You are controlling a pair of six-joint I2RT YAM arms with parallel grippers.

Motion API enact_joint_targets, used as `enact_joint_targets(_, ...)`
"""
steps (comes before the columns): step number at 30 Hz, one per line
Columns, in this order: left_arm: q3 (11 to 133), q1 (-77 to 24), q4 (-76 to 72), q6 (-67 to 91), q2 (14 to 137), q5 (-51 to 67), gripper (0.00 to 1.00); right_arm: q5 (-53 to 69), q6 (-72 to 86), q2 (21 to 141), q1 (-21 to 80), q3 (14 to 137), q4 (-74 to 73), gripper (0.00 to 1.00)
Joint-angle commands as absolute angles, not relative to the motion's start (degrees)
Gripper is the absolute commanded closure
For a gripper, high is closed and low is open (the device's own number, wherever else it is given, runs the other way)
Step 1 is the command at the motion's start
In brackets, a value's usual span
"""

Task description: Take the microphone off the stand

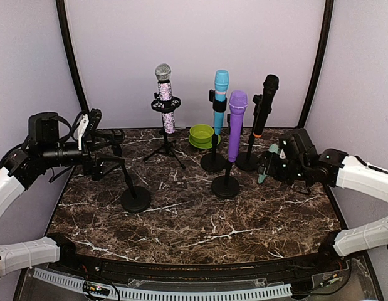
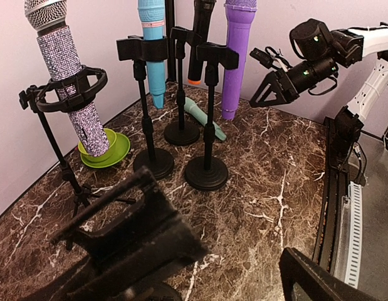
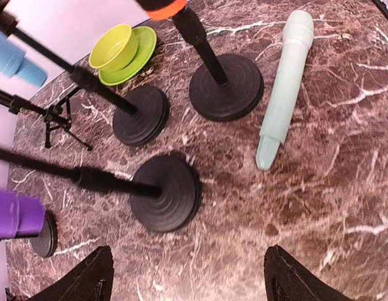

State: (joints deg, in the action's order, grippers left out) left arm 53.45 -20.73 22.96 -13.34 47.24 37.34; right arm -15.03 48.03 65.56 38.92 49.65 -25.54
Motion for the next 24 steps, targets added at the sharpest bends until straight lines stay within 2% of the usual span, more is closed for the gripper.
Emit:
enact_joint_targets(1, 56.23, -20.59, 22.55, -12.46, 47.13, 37.33, 0.01, -22.81, 55.84, 60.98, 47.87, 47.78, -29.48, 0.17)
enact_joint_targets(6, 56.83, -20.64, 19.24, -10.15, 46.2, 31.83, 0.01, -27.57, 53.6, 67.04, 60.21, 53.58, -30.82, 0.18)
enact_joint_targets(12, 54.99, -20.65, 14.56, -11.13, 44.19, 16.13, 0.01, -27.76, 41.8, 82.3, 72.76, 64.94, -21.99, 0.2)
enact_joint_targets(18, 56.25, -20.64, 18.55, -11.98, 43.34, 20.28, 0.01, -16.78, 31.35, 101.93, 73.58, 82.29, -12.34, 0.27)
enact_joint_targets(24, 61.62, -20.61, 25.7, -13.86, 42.47, 25.09, 0.01, -3.96, 26.49, 117.95, 72.77, 101.45, -12.16, 0.32)
